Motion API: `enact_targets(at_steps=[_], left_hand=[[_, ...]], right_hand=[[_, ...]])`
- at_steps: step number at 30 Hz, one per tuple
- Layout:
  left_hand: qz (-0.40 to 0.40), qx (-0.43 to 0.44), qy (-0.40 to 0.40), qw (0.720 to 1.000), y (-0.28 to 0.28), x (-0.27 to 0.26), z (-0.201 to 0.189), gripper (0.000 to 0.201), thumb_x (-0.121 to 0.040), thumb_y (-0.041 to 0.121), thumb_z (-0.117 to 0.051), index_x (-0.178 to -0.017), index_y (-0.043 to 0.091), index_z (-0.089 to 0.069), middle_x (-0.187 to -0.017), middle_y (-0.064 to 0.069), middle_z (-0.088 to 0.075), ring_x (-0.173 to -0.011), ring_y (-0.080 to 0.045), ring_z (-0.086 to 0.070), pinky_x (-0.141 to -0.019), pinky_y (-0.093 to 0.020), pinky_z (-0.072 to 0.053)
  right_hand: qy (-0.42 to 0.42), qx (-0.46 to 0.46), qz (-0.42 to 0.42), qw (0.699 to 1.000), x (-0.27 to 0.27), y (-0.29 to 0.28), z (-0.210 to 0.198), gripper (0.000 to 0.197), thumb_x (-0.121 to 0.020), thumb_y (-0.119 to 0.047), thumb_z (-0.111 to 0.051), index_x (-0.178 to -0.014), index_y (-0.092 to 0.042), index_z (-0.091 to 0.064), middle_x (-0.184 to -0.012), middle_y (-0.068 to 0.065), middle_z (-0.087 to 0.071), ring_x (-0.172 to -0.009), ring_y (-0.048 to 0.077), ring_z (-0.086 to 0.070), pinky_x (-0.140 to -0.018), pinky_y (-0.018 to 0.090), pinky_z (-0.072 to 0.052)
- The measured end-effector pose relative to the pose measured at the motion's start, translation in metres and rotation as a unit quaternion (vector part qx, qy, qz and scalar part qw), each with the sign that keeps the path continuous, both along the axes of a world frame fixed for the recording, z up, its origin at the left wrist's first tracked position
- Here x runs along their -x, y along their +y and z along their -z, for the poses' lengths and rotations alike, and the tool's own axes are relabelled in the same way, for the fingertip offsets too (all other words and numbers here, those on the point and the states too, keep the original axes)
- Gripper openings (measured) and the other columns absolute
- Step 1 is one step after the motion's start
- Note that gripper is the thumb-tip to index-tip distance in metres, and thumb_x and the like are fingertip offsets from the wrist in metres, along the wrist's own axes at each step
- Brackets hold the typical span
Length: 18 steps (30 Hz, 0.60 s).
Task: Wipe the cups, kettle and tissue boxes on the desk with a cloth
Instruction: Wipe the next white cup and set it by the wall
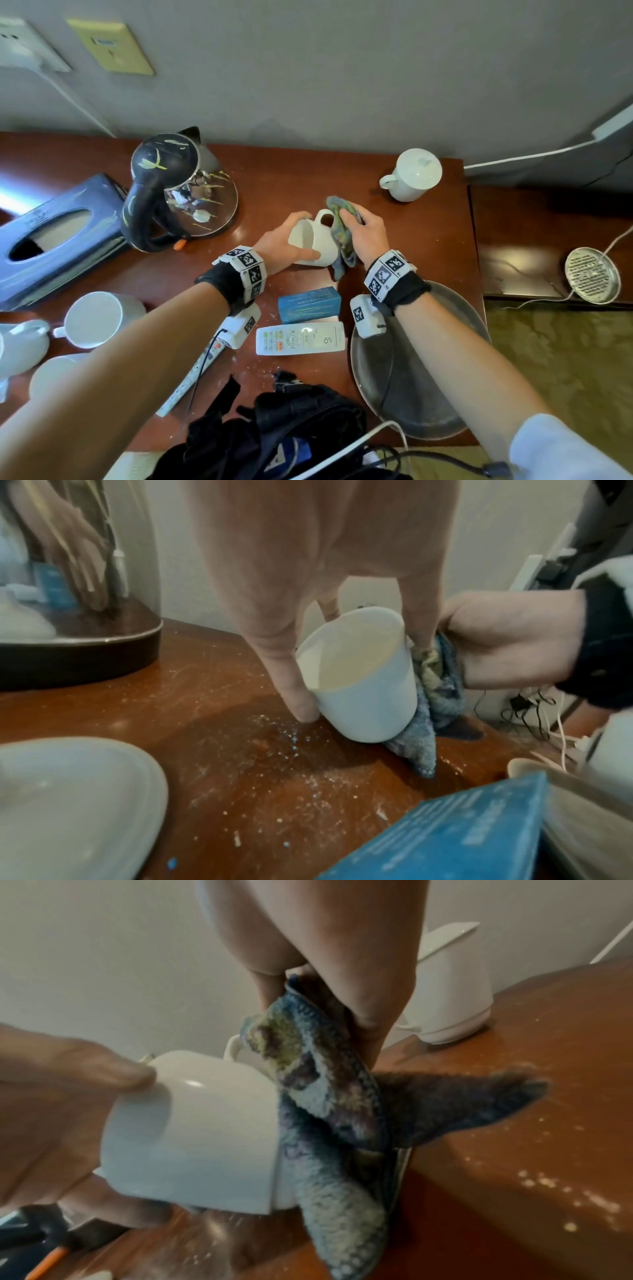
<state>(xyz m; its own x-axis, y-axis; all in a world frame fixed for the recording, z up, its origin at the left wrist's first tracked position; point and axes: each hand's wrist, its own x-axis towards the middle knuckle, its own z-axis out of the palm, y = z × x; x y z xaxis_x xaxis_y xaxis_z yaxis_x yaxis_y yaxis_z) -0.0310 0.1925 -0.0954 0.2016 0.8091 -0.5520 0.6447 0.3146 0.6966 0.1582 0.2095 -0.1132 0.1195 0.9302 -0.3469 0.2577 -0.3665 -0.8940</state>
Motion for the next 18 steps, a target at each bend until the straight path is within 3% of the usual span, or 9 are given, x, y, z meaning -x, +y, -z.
enact_targets(at_steps=[2, 5, 9, 13, 16, 18], left_hand=[[-0.018, 0.002, -0.005, 1.000, -0.003, -0.001, 0.000, 0.072, -0.082, 0.034, -0.077, -0.140, 0.041, -0.035, -0.122, -0.006, -0.058, -0.110, -0.027, -0.055, -0.094, -0.037, -0.046], [-0.020, -0.002, 0.004, 1.000, -0.006, -0.003, 0.001, 0.078, -0.080, 0.030, -0.079, -0.142, 0.036, -0.032, -0.121, -0.005, -0.056, -0.108, -0.025, -0.055, -0.089, -0.034, -0.045], [-0.020, -0.009, 0.028, 0.999, -0.011, -0.003, 0.003, 0.090, -0.073, 0.029, -0.084, -0.145, 0.025, -0.030, -0.123, -0.005, -0.054, -0.108, -0.023, -0.054, -0.087, -0.033, -0.047], [-0.009, -0.017, 0.048, 0.999, -0.011, -0.002, 0.001, 0.091, -0.069, 0.028, -0.087, -0.144, 0.024, -0.034, -0.123, -0.005, -0.054, -0.109, -0.025, -0.053, -0.092, -0.038, -0.049], [0.007, -0.016, 0.059, 0.998, -0.007, -0.002, -0.003, 0.093, -0.069, 0.028, -0.087, -0.145, 0.024, -0.033, -0.128, -0.006, -0.054, -0.113, -0.027, -0.052, -0.096, -0.043, -0.048], [0.021, -0.019, 0.065, 0.997, -0.006, -0.004, -0.005, 0.093, -0.069, 0.025, -0.086, -0.145, 0.024, -0.033, -0.130, -0.007, -0.052, -0.114, -0.027, -0.051, -0.095, -0.041, -0.046]], right_hand=[[0.019, -0.011, 0.000, 1.000, 0.006, 0.000, -0.002, 0.031, -0.095, -0.025, -0.061, -0.125, -0.018, -0.068, -0.118, -0.004, -0.071, -0.111, 0.012, -0.064, -0.104, 0.040, -0.048], [0.009, -0.051, -0.035, 0.998, 0.014, -0.001, -0.010, 0.029, -0.095, -0.021, -0.060, -0.123, -0.019, -0.067, -0.117, -0.005, -0.070, -0.109, 0.010, -0.064, -0.102, 0.037, -0.049], [-0.077, -0.083, -0.161, 0.980, 0.018, -0.009, -0.018, 0.027, -0.099, -0.027, -0.052, -0.125, -0.023, -0.059, -0.119, -0.002, -0.065, -0.109, 0.015, -0.059, -0.099, 0.037, -0.047], [-0.166, -0.112, -0.225, 0.954, 0.014, -0.013, -0.018, 0.026, -0.103, -0.027, -0.043, -0.126, -0.017, -0.053, -0.118, 0.004, -0.061, -0.109, 0.020, -0.056, -0.098, 0.039, -0.044], [-0.176, -0.103, -0.193, 0.960, 0.016, -0.011, -0.023, 0.024, -0.104, -0.027, -0.043, -0.122, -0.018, -0.056, -0.111, 0.000, -0.064, -0.102, 0.018, -0.057, -0.090, 0.031, -0.044], [-0.134, -0.076, -0.099, 0.983, 0.015, -0.007, -0.020, 0.023, -0.103, -0.028, -0.044, -0.118, -0.020, -0.060, -0.108, -0.002, -0.066, -0.101, 0.017, -0.059, -0.087, 0.029, -0.045]])
